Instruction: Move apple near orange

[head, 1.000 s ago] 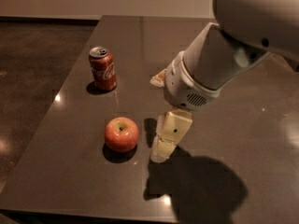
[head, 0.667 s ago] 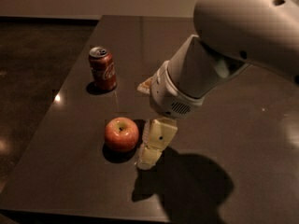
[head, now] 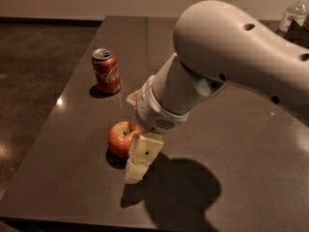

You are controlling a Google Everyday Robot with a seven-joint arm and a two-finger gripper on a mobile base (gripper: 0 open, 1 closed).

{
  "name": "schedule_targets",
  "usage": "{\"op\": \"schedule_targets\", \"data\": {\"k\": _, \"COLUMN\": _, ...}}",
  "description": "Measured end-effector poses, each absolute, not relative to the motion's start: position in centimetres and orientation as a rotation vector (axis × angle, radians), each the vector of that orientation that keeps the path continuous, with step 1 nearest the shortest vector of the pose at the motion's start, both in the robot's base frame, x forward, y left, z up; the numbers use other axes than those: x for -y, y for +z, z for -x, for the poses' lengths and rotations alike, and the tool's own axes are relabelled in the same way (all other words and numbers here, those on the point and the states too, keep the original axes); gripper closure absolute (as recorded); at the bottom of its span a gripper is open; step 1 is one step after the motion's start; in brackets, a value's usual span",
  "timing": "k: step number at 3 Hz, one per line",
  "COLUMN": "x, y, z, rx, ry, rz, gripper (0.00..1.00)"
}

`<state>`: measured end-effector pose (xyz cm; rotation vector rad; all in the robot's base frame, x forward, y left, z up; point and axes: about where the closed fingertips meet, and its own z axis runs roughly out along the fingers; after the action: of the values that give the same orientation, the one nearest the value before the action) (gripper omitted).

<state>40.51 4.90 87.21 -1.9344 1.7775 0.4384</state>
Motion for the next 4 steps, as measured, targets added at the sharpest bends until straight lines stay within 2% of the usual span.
{"op": "schedule_targets", "data": {"k": 1, "x": -6.08, "y": 86.41, "z": -40.84, "rx": -1.764, "ry": 0.427, "rz": 1.939, "gripper": 0.02}}
{"op": "schedule_targets", "data": {"k": 4, "x": -5.82, "y": 86.86, "z": -41.82, "rx": -1.771, "ry": 0.388, "rz": 1.928, "gripper": 0.7}}
